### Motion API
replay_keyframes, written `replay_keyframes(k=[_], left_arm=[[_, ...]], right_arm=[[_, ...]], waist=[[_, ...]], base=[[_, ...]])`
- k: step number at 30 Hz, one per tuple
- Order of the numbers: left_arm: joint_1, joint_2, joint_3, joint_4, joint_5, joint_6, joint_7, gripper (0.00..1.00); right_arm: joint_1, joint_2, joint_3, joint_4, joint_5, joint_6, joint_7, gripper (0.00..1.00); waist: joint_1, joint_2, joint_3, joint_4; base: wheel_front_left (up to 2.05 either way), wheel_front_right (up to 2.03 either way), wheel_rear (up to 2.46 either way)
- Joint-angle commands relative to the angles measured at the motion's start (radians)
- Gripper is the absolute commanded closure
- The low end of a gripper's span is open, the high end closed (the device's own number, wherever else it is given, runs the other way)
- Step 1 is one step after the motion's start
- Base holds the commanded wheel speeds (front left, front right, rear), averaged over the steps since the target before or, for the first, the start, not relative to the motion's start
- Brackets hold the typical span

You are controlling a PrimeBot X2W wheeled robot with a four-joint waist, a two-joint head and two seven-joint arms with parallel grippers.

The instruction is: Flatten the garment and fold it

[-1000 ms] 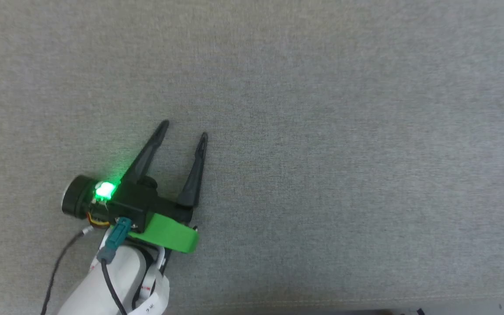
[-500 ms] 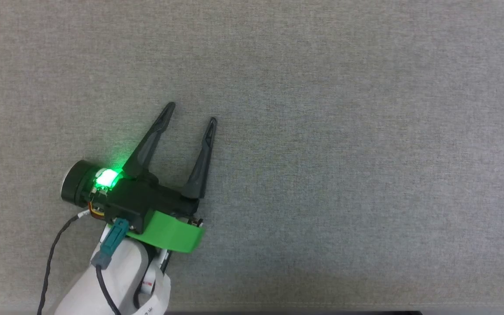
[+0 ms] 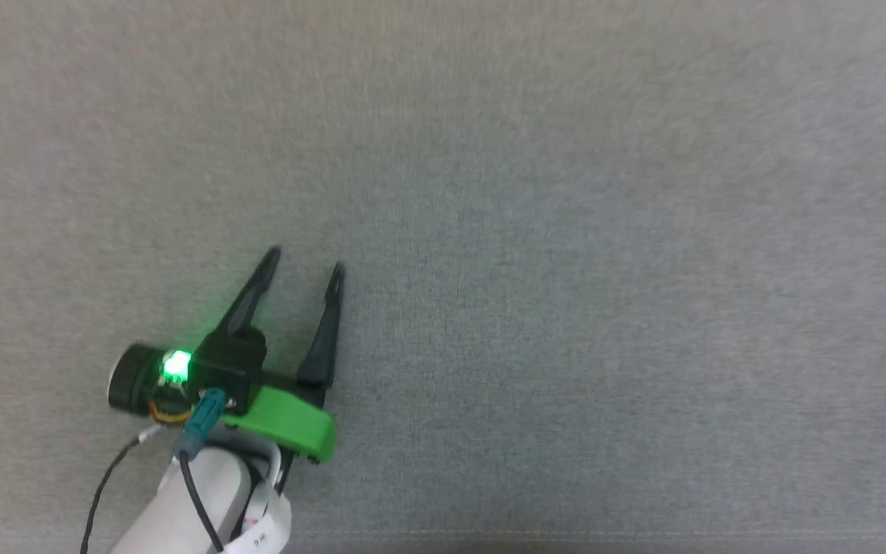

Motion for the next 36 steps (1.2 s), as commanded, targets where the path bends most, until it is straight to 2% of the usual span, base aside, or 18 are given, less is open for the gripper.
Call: replay_keyframes(k=[1,9,15,19,24,33,36], left_arm=[[0.016,0.000,0.006,0.008,-0.006,-0.001,0.000,0.00],[0.078,0.009,0.047,0.011,-0.043,0.013,-0.002,0.00],[0.111,0.019,0.076,-0.014,-0.079,0.027,0.011,0.00],[0.126,0.032,0.081,-0.031,-0.083,0.039,0.028,0.00],[0.140,0.041,0.086,-0.043,-0.077,0.058,0.028,0.00],[0.146,0.037,0.070,-0.031,-0.069,0.070,0.035,0.00],[0.157,0.036,0.066,-0.023,-0.078,0.066,0.035,0.00]], right_arm=[[-0.029,0.028,0.016,-0.016,0.012,-0.002,-0.002,0.00],[-0.098,0.200,0.086,-0.128,0.167,-0.002,-0.079,0.00],[-0.018,0.343,0.025,-0.224,0.248,-0.002,-0.185,0.00],[0.100,0.444,-0.039,-0.284,0.238,-0.002,-0.247,0.00],[0.268,0.588,-0.128,-0.368,0.215,-0.002,-0.269,0.00],[0.562,0.866,-0.246,-0.532,0.102,-0.002,-0.212,0.00],[0.630,0.898,-0.229,-0.566,0.069,-0.002,-0.183,0.00]], waist=[[-0.0001,-0.0001,-0.141,-0.007],[-0.0001,-0.0001,-0.298,-0.010],[-0.0001,-0.0001,-0.370,0.006],[-0.0001,-0.0001,-0.396,0.021],[-0.0001,-0.0001,-0.416,0.042],[-0.0001,-0.0001,-0.439,0.077],[-0.0001,-0.0001,-0.444,0.081]], base=[[0.00,0.00,0.00],[0.00,0.00,0.00],[0.00,0.00,0.00],[0.00,0.00,0.00],[0.00,0.00,0.00],[0.00,0.00,0.00],[0.00,0.00,0.00]])
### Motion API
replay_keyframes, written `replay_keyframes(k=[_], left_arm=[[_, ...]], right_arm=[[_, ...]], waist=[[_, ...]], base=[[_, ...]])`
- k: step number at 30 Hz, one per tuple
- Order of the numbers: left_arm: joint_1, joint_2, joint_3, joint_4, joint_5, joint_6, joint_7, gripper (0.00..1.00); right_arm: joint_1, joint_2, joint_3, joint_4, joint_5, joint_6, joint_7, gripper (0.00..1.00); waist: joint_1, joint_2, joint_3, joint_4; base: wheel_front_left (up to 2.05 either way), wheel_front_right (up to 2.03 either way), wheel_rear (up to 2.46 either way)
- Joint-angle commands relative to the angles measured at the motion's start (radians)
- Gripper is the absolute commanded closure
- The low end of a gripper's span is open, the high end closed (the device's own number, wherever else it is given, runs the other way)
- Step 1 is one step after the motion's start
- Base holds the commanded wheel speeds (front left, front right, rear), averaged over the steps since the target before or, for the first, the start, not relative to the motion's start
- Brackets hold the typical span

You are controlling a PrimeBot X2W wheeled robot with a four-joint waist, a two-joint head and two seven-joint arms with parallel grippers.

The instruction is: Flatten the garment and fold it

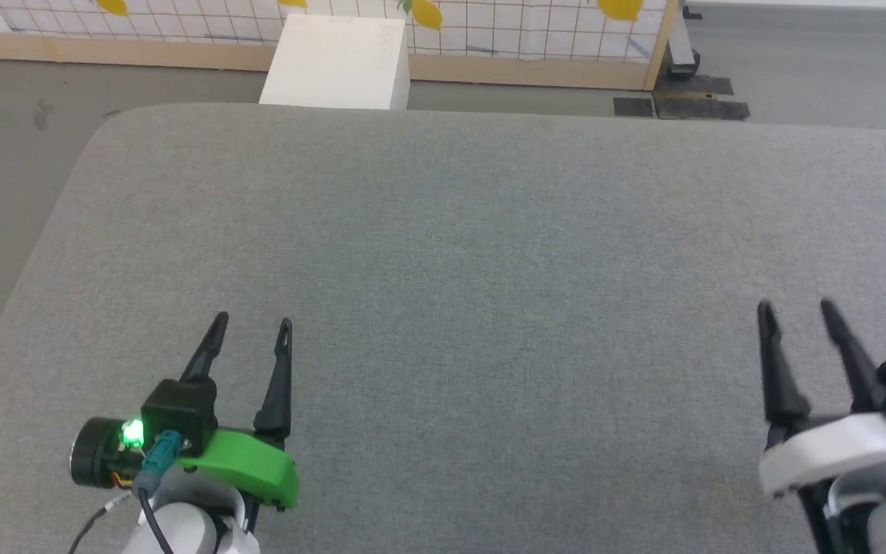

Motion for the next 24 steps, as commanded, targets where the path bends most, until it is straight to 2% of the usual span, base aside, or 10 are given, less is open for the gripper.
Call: replay_keyframes(k=[1,10,24], left_arm=[[0.015,0.001,-0.003,0.006,-0.009,0.000,0.000,0.00],[0.014,0.002,-0.014,0.017,-0.021,-0.008,0.013,0.00],[0.001,0.012,-0.017,0.001,-0.030,-0.006,0.030,0.00]], right_arm=[[0.030,0.010,0.006,-0.018,-0.013,-0.002,0.011,0.00],[0.118,0.037,0.006,-0.081,-0.054,-0.002,0.035,0.00],[0.120,0.046,-0.009,-0.104,-0.074,-0.002,0.032,0.00]], waist=[[0.0001,0.0000,-0.004,0.005],[0.0001,0.0000,-0.008,0.018],[0.0001,0.0000,0.010,0.023]], base=[[0.00,0.00,0.00],[0.00,0.00,0.00],[0.00,0.00,0.00]])
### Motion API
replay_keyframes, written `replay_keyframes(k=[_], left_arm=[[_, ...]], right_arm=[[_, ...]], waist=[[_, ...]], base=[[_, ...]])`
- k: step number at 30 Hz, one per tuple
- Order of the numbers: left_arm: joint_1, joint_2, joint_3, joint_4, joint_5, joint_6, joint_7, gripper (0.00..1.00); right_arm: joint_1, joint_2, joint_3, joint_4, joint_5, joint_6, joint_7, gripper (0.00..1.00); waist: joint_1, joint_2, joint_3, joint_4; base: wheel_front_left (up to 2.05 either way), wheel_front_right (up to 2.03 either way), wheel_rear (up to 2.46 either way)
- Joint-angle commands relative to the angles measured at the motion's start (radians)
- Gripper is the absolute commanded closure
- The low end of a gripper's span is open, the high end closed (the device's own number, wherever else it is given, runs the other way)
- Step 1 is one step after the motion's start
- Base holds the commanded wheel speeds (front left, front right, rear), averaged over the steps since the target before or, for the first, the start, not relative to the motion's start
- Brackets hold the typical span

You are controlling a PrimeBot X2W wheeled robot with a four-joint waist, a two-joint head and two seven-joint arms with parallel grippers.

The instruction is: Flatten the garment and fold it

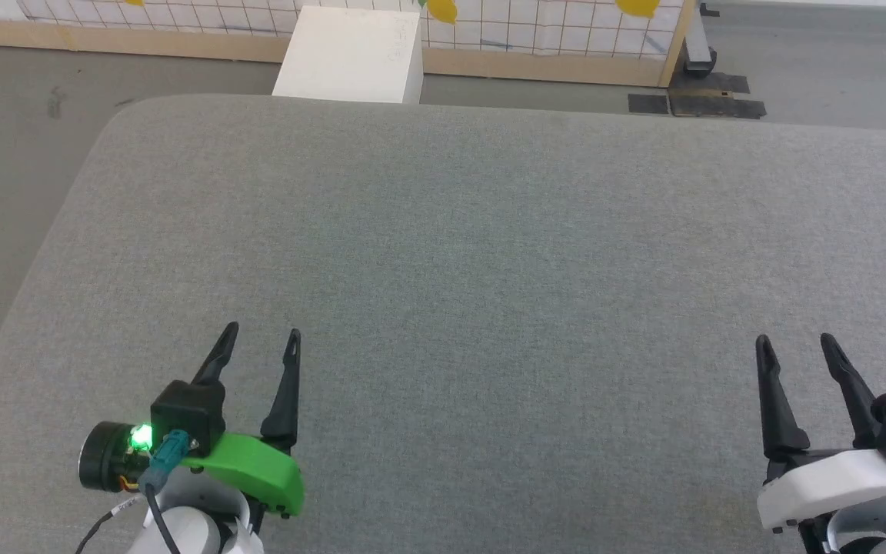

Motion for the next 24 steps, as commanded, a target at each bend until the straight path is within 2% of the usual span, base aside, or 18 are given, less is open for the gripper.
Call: replay_keyframes(k=[1,24], left_arm=[[0.000,0.001,-0.001,-0.002,0.000,-0.002,0.000,1.00],[0.020,-0.056,0.068,-0.007,0.067,-0.035,0.029,1.00]], right_arm=[[0.000,0.000,-0.001,0.000,-0.001,0.000,0.000,1.00],[-0.011,0.001,0.017,0.013,-0.016,0.000,0.007,1.00]], waist=[[0.0001,0.0000,0.001,0.000],[0.0001,0.0000,-0.012,-0.008]], base=[[0.00,0.00,0.00],[0.00,0.00,0.00]])
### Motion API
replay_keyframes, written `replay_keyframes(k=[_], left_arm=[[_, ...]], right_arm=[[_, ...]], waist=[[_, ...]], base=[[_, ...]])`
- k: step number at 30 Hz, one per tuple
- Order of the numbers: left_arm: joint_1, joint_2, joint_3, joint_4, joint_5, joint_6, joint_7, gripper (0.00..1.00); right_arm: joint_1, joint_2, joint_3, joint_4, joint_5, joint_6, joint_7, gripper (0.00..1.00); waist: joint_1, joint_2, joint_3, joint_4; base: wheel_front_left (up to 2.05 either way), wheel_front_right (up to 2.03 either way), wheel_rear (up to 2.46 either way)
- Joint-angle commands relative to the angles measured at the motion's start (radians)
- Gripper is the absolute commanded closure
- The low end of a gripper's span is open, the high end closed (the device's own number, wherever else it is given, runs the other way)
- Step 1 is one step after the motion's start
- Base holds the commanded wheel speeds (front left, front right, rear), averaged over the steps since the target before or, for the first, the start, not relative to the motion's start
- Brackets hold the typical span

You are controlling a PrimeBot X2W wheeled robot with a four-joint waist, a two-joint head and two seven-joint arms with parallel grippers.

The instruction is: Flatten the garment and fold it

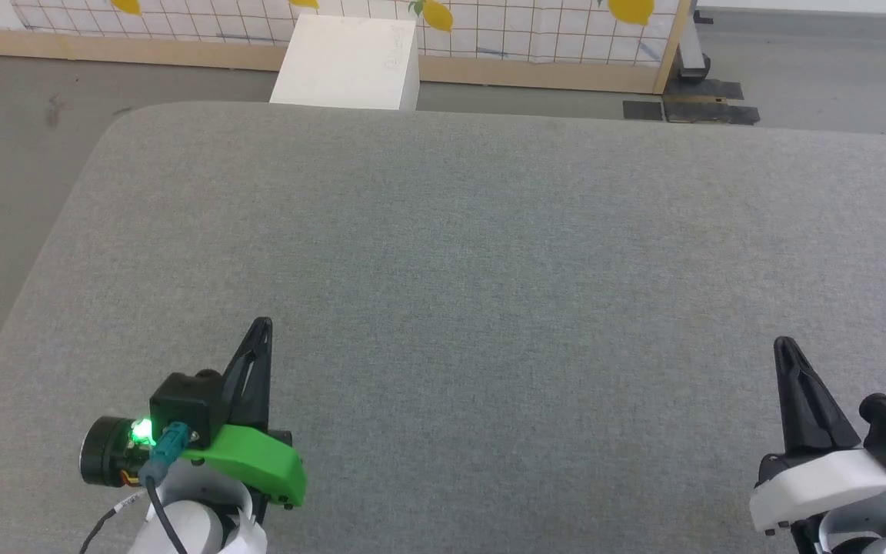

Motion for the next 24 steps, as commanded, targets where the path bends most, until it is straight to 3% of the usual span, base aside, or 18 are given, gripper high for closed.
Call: replay_keyframes(k=[1,24], left_arm=[[0.016,-0.011,0.013,-0.003,0.024,-0.006,0.006,1.00],[0.041,-0.081,0.101,-0.010,0.106,-0.049,0.042,1.00]], right_arm=[[-0.010,0.001,0.004,0.004,-0.013,0.000,0.002,1.00],[-0.023,0.003,0.027,0.019,-0.034,-0.001,0.011,1.00]], waist=[[0.0000,0.0000,-0.001,-0.001],[0.0000,0.0000,-0.018,-0.011]], base=[[0.00,0.00,0.00],[0.00,0.00,0.00]])
